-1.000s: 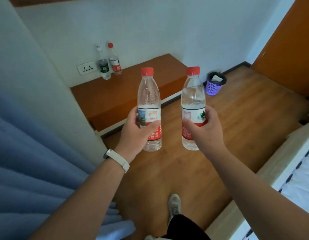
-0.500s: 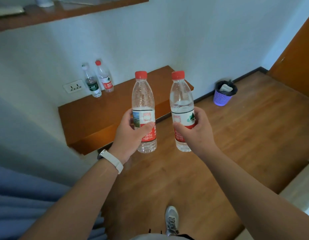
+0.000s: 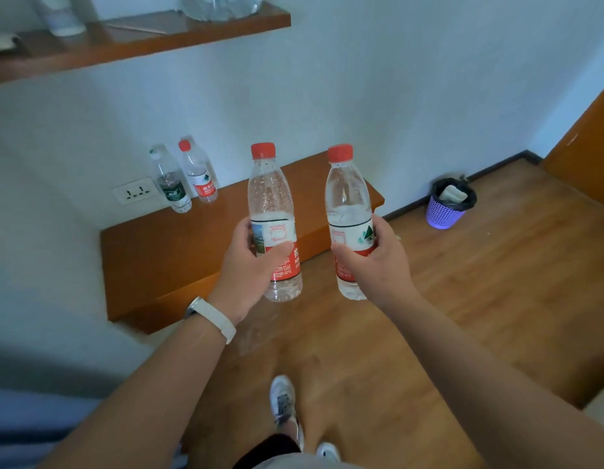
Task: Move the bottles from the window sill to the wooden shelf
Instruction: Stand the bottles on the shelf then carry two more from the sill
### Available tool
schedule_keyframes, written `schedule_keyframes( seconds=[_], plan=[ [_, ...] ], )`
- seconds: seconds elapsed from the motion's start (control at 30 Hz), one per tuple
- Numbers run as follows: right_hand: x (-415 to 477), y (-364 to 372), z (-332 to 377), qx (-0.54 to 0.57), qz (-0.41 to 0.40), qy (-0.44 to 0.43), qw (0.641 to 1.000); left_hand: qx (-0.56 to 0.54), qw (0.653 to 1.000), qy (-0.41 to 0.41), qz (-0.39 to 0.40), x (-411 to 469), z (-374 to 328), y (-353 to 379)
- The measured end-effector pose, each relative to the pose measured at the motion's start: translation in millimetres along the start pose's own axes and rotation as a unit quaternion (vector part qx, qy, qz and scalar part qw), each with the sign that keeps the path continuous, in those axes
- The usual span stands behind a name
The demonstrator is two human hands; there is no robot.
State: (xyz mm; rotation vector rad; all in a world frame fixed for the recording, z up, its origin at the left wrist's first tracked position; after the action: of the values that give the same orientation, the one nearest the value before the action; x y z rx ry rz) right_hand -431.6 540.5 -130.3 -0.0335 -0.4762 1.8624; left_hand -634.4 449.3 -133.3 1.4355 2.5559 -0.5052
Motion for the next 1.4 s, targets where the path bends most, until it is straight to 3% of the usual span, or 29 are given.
schedule_keyframes(
  seconds=[0.73, 1.03, 1.4],
  plan=[
    [228, 138, -20, -0.044, 0.017, 0.014, 0.999, -0.020, 0.999, -0.014, 0.024, 274, -29, -68],
    [281, 191, -30, -0.047, 0.061, 0.004, 0.997, -0.020, 0.999, -0.037, -0.012, 318, -23, -109],
    [333, 229, -79, -0.025, 0.156, 0.018, 0.987, -0.051, 0.991, -0.091, -0.087, 355, -2, -110]
  ],
)
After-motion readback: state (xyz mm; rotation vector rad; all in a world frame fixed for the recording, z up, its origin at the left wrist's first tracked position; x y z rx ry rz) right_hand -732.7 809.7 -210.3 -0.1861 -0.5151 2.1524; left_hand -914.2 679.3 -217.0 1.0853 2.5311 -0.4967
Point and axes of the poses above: each hand's wrist, its own x-axis towards the middle knuckle, its own y-axis out of the palm, z = x × y, the point moved 9 cm from there along x, towards the middle knuckle, and after that the axes turned 13 degrees about -y, right-handed, at the moved point
